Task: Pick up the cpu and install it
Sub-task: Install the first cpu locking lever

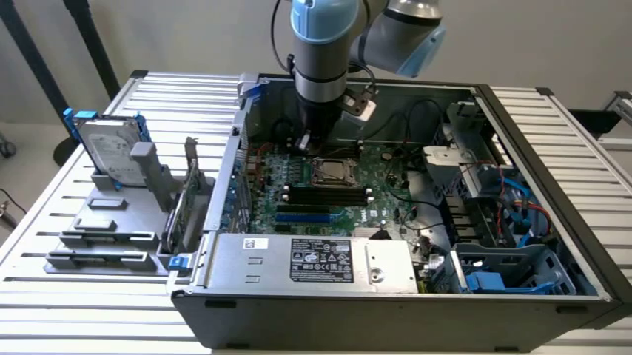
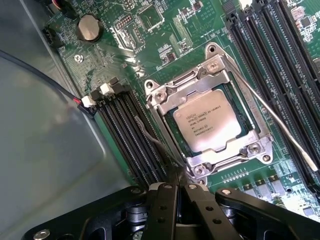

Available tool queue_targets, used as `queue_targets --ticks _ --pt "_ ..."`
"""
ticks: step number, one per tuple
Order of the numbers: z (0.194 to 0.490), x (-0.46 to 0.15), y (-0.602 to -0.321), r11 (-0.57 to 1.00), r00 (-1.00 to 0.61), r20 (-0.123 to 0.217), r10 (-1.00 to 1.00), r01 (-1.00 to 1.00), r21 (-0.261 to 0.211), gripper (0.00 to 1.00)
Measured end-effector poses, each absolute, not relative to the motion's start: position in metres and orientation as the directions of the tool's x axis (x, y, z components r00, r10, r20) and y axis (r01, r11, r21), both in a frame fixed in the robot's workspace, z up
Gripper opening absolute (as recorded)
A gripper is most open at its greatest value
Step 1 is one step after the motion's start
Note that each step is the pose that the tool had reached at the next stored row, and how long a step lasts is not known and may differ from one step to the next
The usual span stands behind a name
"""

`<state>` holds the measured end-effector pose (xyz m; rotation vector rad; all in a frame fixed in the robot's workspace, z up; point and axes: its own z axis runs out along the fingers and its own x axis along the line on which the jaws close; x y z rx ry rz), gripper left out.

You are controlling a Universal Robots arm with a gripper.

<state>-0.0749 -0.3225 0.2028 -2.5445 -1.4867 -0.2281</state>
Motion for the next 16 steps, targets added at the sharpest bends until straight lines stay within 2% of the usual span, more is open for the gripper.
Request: queue_targets --ticks 16 --pt "0.1984 -0.0663 -0.3201 -0.483 0.488 0.215 0.846 0.872 -0.076 0.11"
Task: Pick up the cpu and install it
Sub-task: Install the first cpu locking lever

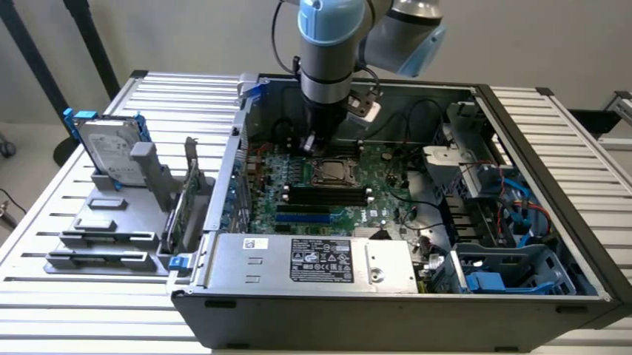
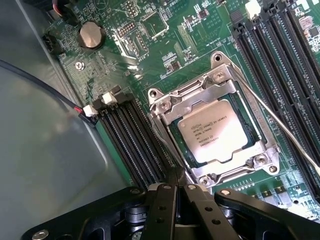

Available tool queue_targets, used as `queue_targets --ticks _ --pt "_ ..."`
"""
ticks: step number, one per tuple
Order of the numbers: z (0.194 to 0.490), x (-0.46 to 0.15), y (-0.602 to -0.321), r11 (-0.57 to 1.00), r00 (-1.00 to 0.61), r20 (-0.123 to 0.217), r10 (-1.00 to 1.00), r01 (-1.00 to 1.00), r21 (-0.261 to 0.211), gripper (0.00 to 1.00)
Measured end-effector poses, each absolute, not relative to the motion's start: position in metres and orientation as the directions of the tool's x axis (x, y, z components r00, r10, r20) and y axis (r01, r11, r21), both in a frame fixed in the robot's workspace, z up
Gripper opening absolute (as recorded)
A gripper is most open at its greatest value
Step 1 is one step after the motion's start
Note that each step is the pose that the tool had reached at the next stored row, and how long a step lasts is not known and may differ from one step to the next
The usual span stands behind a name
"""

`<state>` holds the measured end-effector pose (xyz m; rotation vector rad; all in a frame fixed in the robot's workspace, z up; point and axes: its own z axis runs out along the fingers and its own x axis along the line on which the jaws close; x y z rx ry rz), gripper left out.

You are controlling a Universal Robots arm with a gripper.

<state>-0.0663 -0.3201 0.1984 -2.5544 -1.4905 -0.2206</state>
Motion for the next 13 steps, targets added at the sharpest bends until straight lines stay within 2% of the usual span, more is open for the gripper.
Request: queue_targets --ticks 13 --pt "0.1978 -0.0597 -0.3194 -0.486 0.489 0.206 0.847 0.871 -0.071 0.11"
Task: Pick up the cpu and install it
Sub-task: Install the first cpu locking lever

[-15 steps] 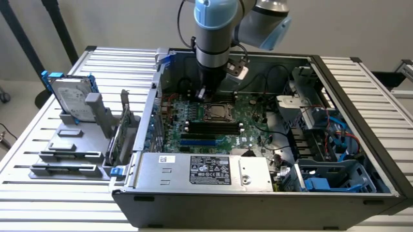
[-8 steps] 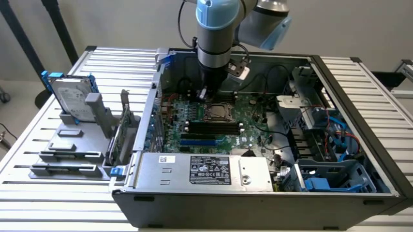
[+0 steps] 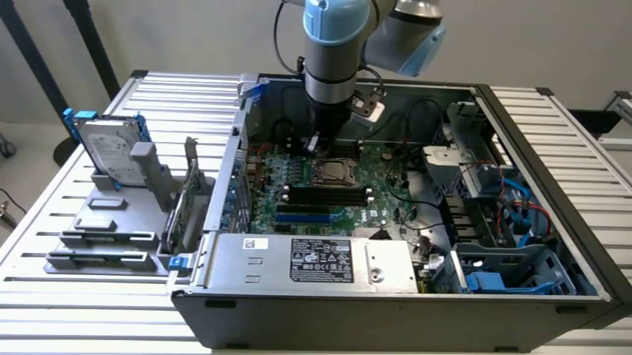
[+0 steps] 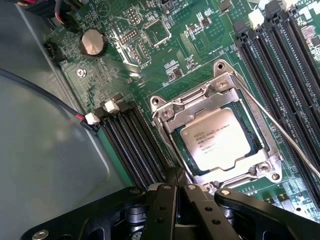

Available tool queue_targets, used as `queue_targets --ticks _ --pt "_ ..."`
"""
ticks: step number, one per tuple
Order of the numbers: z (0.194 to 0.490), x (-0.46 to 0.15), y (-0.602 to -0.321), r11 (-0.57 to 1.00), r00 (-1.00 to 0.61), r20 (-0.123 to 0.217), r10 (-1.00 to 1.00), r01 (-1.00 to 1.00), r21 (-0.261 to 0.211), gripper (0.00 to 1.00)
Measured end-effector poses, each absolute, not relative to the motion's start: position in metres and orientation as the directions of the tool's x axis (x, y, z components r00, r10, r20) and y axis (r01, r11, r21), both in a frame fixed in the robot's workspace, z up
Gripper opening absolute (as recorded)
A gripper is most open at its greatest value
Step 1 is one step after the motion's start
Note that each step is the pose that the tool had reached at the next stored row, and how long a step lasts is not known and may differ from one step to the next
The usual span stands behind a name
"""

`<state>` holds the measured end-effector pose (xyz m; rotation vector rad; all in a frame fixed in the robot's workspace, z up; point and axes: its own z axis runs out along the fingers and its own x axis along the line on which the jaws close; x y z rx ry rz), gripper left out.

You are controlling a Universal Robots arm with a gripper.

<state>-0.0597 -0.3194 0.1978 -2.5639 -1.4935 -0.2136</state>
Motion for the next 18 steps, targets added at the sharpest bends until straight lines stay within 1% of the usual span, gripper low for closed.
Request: queue_targets --ticks 18 --pt "0.198 -0.042 -0.319 -0.486 0.489 0.203 0.848 0.871 -0.069 0.11"
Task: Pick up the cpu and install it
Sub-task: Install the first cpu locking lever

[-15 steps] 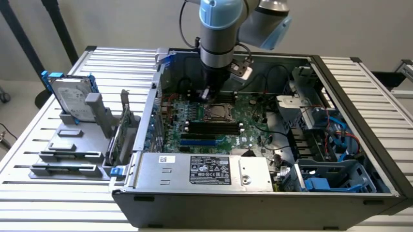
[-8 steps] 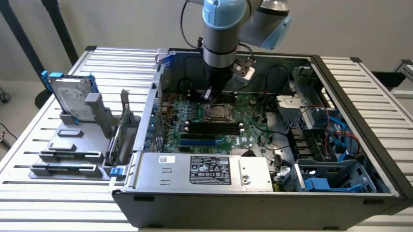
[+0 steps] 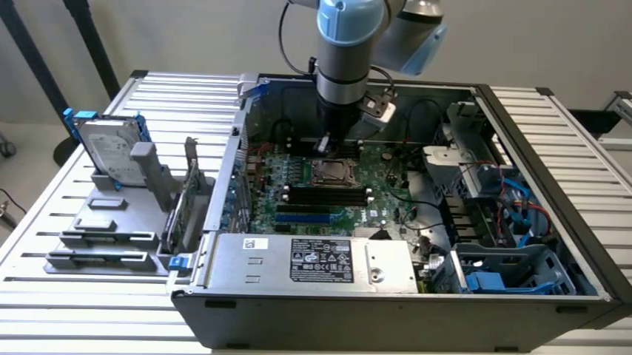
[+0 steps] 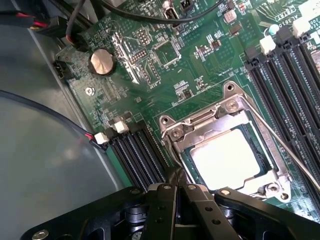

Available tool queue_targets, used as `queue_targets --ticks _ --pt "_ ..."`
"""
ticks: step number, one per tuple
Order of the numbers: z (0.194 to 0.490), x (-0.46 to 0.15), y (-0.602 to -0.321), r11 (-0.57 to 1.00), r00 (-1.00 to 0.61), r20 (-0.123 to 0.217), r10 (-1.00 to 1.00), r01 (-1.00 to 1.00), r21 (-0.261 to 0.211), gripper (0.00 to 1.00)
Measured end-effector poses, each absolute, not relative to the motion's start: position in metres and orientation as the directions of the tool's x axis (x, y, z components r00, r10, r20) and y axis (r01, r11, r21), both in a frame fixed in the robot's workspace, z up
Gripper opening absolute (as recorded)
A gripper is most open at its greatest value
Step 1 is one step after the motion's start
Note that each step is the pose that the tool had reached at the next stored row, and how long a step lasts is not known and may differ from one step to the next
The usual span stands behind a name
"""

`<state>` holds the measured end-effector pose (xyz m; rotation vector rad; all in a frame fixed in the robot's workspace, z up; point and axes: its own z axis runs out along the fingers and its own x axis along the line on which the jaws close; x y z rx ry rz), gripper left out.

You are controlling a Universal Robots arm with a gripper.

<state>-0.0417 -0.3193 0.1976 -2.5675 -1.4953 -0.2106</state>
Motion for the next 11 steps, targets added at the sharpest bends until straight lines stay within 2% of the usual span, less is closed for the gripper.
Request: queue_targets --ticks 11 --pt "0.1976 -0.0321 -0.3194 -0.486 0.49 0.202 0.848 0.871 -0.069 0.11"
